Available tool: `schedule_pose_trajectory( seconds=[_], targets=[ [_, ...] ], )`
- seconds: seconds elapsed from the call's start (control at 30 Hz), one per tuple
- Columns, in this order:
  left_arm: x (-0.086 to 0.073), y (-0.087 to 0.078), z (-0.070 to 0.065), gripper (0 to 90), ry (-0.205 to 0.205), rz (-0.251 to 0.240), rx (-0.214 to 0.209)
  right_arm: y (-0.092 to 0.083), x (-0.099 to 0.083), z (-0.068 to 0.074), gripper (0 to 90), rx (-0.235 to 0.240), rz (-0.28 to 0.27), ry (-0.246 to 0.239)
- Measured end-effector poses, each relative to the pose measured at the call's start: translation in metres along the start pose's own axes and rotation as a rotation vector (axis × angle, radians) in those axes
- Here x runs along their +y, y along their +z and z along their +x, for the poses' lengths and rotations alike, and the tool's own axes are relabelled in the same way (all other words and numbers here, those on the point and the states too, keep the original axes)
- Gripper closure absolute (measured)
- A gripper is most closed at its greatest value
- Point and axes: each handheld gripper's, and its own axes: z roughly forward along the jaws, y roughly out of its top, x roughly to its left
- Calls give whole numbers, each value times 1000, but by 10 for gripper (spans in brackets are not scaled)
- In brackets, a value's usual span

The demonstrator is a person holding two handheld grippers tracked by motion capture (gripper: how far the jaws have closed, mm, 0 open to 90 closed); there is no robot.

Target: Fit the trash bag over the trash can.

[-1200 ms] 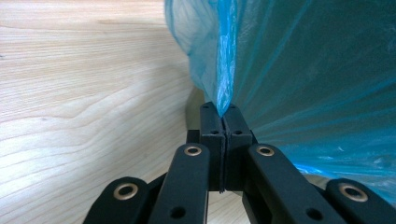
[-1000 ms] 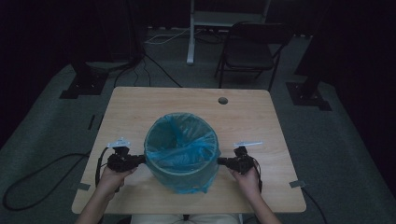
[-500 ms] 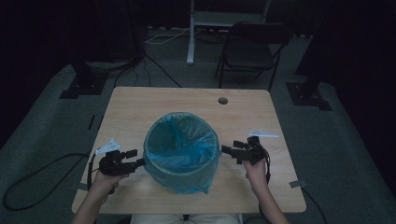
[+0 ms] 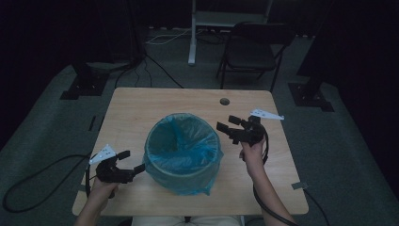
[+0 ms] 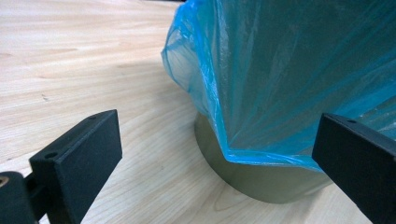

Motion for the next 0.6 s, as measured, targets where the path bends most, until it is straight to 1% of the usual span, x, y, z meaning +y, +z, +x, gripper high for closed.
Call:
schedule_pose_trajectory(
  seconds=[0.03, 0.07, 0.1, 0.17, 0.2, 0.27, 0.3, 0.37, 0.4, 0.43, 0.5, 0.53, 0.57, 0.6],
  targets=[
    [-1, -1, -1, 22, 8, -12, 2, 4, 4, 4, 167, 19, 2, -10],
    [-2, -1, -2, 22, 15, -16, 18, 8, 8, 9, 154, 35, 23, -15],
    [-3, -2, -3, 22, 24, -15, 17, 12, 13, 13, 154, 43, 39, -24],
    [-5, -3, -4, 22, 25, -21, 28, 20, 20, 24, 154, 51, 53, -55],
    [-6, -3, -4, 23, 24, -23, 23, 24, 24, 29, 154, 56, 53, -67],
    [-8, -4, -3, 23, 24, -21, 37, 32, 31, 40, 154, 87, 52, -81],
    [-9, -4, -2, 23, 21, -17, 34, 36, 35, 46, 154, 100, 63, -90],
    [-10, -4, -2, 23, 23, -16, 55, 45, 42, 57, 157, 139, 84, -98],
    [-10, -5, -1, 23, 23, -16, 55, 51, 46, 64, 157, 161, 108, -100],
    [-10, -5, -1, 23, 22, -19, 64, 56, 49, 70, 157, 177, 124, -103],
    [-10, -6, 0, 23, 22, -24, 65, 67, 53, 85, 157, 202, 168, -132],
    [-10, -7, 0, 23, 23, -25, 73, 73, 55, 93, 157, 208, 191, -150],
    [-10, -7, 0, 23, 23, -25, 73, 73, 55, 93, 157, 208, 191, -150],
    [-10, -8, 0, 23, 27, -31, 76, 79, 56, 100, 157, 199, 215, -169]
  ],
)
